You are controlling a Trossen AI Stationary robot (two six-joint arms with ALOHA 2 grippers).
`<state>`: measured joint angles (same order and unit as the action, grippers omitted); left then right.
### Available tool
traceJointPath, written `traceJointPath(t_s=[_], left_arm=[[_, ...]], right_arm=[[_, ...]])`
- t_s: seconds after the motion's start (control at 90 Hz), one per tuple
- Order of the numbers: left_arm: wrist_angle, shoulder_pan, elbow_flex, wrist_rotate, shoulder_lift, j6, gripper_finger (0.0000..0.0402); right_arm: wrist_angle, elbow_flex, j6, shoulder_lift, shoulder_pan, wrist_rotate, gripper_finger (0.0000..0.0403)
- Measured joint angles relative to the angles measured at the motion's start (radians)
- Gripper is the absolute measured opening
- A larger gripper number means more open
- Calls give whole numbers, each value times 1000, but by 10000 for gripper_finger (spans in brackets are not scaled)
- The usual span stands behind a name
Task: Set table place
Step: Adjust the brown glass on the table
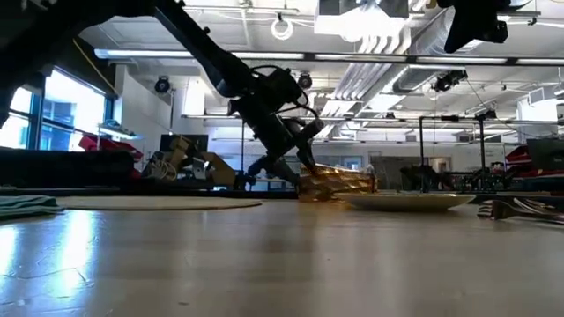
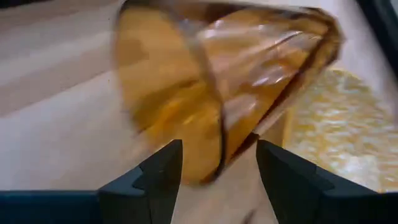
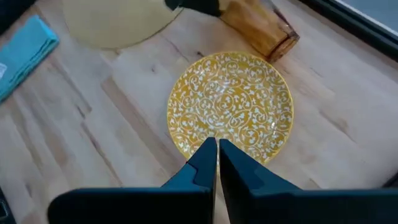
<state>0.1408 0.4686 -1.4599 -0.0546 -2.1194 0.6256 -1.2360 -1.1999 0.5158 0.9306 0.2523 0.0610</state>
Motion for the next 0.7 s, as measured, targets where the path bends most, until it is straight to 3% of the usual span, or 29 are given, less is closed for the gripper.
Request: traceJointPath(t_s=[0.256, 0.411, 0.567, 0.7], left_arm=[[1, 1, -1, 4, 3, -83, 147], [-3, 7, -1, -8, 3, -115, 94], [-34, 23, -1, -47, 3, -133, 15], [-69, 29, -7, -108, 15, -135, 4]], right_arm=[[-4, 0, 39, 0, 0, -12, 0], [-4, 0, 86, 0, 0, -12, 0], [-3, 0, 113, 0, 0, -15, 0], [-2, 0, 116, -1, 0, -34, 0]])
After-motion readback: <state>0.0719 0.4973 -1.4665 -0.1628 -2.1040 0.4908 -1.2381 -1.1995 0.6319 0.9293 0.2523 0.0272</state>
